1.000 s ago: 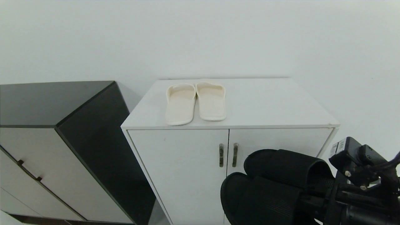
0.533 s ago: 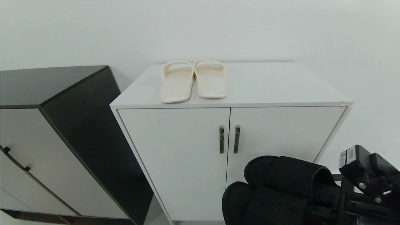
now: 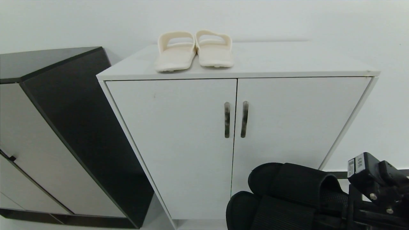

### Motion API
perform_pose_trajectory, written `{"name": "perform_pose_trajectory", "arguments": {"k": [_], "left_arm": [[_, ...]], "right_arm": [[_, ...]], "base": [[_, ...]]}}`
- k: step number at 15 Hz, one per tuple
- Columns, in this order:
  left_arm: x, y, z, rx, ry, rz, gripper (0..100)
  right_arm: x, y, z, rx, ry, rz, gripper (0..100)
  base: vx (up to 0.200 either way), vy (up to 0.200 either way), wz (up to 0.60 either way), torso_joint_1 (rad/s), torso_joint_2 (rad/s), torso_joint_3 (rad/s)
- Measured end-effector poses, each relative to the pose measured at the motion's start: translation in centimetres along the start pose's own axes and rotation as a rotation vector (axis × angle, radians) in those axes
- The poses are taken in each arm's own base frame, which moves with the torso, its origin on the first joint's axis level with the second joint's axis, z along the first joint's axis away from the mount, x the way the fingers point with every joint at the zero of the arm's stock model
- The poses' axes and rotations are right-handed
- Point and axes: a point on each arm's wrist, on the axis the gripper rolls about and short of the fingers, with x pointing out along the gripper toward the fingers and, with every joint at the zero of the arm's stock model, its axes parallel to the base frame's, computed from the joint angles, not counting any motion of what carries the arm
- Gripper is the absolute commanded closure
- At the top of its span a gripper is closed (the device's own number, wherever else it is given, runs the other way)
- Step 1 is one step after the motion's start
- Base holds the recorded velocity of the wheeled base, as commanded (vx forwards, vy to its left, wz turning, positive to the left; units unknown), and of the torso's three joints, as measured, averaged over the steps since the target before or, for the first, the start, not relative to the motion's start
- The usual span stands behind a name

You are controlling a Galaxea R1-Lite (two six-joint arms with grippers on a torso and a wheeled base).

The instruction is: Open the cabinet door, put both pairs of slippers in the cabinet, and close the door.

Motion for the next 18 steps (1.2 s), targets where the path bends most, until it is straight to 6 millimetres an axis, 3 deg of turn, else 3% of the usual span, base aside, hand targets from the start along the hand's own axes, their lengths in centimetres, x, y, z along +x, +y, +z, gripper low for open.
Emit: {"name": "perform_pose_trajectory", "arguments": {"k": [5, 8, 12, 15, 18], "left_arm": [[0.0, 0.0, 0.0, 0.001, 0.007, -0.002, 0], [0.0, -0.1, 0.2, 0.028, -0.006, -0.027, 0], [-0.4, -0.4, 5.7, -0.014, -0.091, -0.179, 0], [2.6, -0.9, 10.0, -0.031, -0.037, -0.396, 0], [6.2, -1.4, 12.7, -0.074, 0.018, -0.586, 0]], "right_arm": [[0.4, 0.0, -0.1, 0.000, 0.003, 0.009, 100], [0.4, 0.1, -0.1, -0.002, 0.004, 0.011, 100], [0.3, 0.2, -0.4, -0.004, 0.009, 0.015, 100], [0.2, 0.2, -0.4, -0.016, 0.010, 0.014, 100], [0.2, 0.2, -0.7, -0.024, 0.017, 0.017, 100]], "base": [[0.000, 0.000, 0.00, -0.040, 0.42, 0.375], [0.000, 0.000, 0.00, -0.004, 0.12, 0.111], [0.000, 0.000, 0.00, 0.000, 0.00, 0.000], [0.000, 0.000, 0.00, 0.000, 0.00, 0.000], [0.000, 0.000, 0.00, 0.000, 0.00, 0.000]]}}
